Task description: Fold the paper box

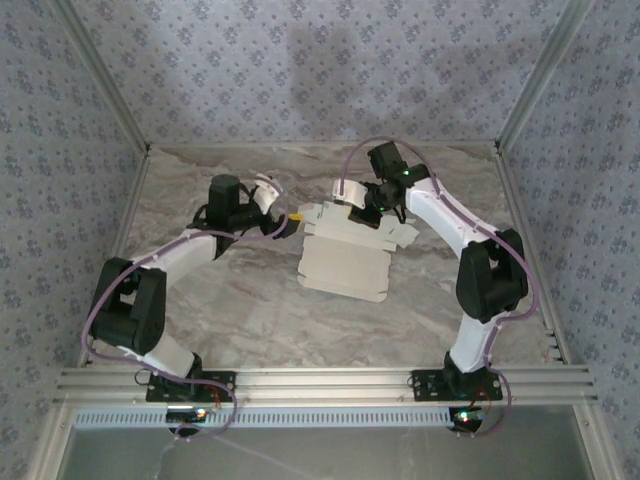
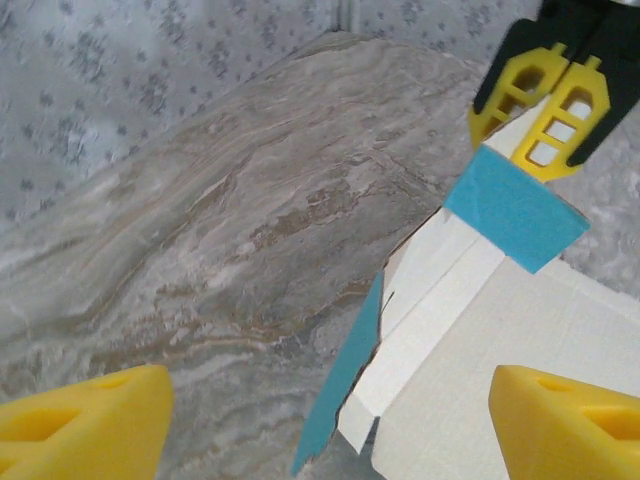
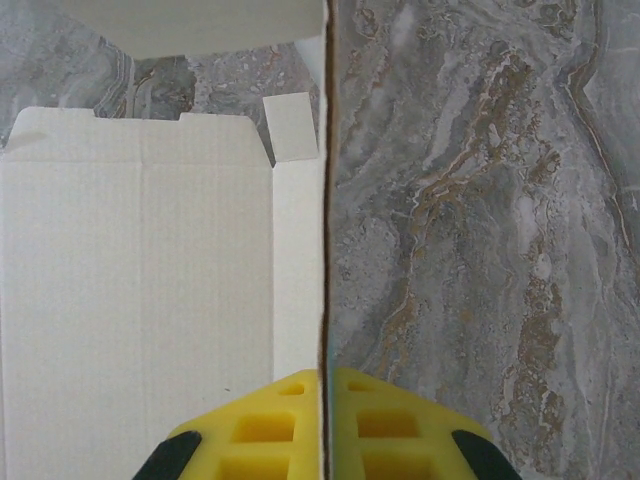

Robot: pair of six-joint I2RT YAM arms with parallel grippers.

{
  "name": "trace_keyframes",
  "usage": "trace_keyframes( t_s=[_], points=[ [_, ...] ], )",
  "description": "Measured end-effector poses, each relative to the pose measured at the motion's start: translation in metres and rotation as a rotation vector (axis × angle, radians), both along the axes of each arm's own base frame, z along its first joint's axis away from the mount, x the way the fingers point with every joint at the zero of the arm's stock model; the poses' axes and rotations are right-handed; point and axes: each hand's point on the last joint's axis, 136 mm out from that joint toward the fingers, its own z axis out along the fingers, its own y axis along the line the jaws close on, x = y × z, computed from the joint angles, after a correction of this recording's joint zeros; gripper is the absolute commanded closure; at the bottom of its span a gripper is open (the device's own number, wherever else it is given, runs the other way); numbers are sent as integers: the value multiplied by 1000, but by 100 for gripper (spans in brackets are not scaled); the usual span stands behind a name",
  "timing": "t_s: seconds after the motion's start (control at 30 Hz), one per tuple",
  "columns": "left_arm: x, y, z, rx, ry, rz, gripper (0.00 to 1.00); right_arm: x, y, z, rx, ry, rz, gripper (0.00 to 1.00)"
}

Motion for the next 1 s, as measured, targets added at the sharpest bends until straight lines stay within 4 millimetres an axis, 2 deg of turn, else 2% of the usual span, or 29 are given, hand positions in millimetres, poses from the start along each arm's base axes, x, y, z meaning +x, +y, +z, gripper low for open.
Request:
trace_keyframes(
  t_s=[0.17,0.23,0.3,0.37,0.4,0.43,0.5,0.57,0.77,1.0],
  points=[
    [-4,-15,-11,64,-60,-66,33,-4,4,-1,-3,6,13,100],
    [-3,-15,-19,84,-64,-74,43,-7,8,-2,-4,7,24,100],
    [-2,-16,-25,101,-64,-81,58,-10,12,-2,-5,8,33,100],
    [-2,-18,-31,117,-62,-90,79,-12,15,-3,-7,9,41,98],
    [-3,-20,-33,128,-63,-98,92,-13,16,-3,-10,8,45,92],
    [-4,-22,-36,139,-66,-104,100,-13,17,-3,-17,5,43,84],
    [-7,-24,-41,158,-67,-116,100,-12,16,-4,-31,-2,31,70],
    [-8,-26,-43,168,-71,-115,100,-10,17,-5,-44,-19,24,66],
    [-9,-24,-49,180,-64,-106,100,-15,14,-16,-100,-64,17,67],
    [-7,-23,-50,188,-82,-100,100,-15,7,0,-107,-143,-10,69]
  ],
)
